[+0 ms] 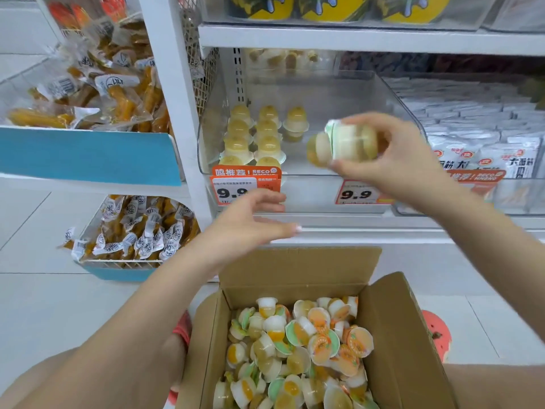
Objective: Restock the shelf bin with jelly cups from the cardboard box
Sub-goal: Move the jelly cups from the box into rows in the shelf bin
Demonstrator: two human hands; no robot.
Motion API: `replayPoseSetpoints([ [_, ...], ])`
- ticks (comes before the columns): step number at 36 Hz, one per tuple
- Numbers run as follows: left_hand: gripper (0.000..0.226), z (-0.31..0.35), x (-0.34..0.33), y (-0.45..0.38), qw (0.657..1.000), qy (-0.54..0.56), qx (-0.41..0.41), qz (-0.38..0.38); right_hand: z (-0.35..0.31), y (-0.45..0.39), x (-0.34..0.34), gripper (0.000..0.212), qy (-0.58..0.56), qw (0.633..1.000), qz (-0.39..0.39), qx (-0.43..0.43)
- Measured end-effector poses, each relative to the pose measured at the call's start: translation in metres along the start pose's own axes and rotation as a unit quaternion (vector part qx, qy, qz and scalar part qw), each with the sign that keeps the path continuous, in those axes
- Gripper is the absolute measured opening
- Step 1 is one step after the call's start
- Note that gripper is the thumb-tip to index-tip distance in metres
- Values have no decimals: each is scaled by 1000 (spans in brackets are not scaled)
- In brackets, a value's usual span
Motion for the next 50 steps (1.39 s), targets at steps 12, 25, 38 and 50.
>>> replayPoseSetpoints([
  [12,40,-2,31,-38,978,-196,-29,67,46,-144,-110,47,321,925,-205,-13],
  [25,48,-3,26,-39,968,-236,-31,78,78,-157,-124,67,169,973,-137,-82],
  [38,49,-2,23,-37,966,-241,-28,90,90,-158,-131,55,69,987,-111,-98],
  [50,49,-3,23,-37,967,-236,-29,91,93,-160,-133,50,66,989,-98,-90],
])
Point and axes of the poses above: each hand's wrist, its own y-axis away from the middle knuckle, its own x-axis out of the back of the hand, z = x × y, the point moved 6 cm from there along -y, towards the middle knuckle, and after that the axes turned 15 degrees about y, right-handed, at the moved point
